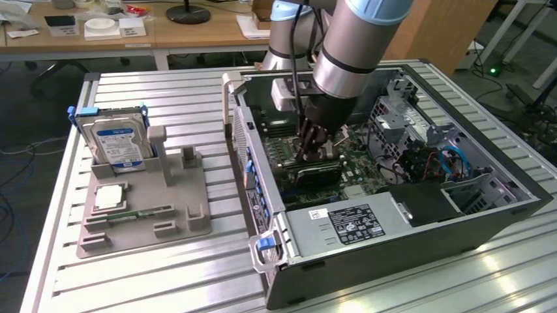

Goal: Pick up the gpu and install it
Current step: 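Press down on the gpu until it lock into place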

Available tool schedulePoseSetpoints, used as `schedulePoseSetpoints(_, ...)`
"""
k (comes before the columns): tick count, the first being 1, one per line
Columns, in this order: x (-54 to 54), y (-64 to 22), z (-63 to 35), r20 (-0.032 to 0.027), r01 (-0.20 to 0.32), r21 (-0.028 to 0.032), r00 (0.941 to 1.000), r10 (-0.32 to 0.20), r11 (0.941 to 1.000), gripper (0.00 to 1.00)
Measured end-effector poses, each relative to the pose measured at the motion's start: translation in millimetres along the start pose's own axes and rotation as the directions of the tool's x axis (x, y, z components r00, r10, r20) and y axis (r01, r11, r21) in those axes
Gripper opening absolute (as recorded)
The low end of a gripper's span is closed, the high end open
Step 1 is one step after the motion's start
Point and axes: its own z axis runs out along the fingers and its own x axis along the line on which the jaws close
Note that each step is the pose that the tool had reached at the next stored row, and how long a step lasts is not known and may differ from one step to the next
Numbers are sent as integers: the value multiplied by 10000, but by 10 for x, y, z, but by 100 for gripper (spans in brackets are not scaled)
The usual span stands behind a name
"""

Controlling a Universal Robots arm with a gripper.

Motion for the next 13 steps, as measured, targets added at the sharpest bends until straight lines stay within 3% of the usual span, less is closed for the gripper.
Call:
schedulePoseSetpoints(1, -6, 13, -3, -46, -4, 3, 10000, 4, 10000, 10)
schedulePoseSetpoints(3, -18, 19, -3, -297, -25, 8, 9996, 25, 10000, 10)
schedulePoseSetpoints(4, -19, 19, -2, -357, -30, 10, 9994, 31, 10000, 10)
schedulePoseSetpoints(9, -19, 28, -2, -367, -33, 9, 9993, 33, 10000, 10)
schedulePoseSetpoints(13, -16, 124, 8, -367, -31, 10, 9993, 32, 10000, 10)
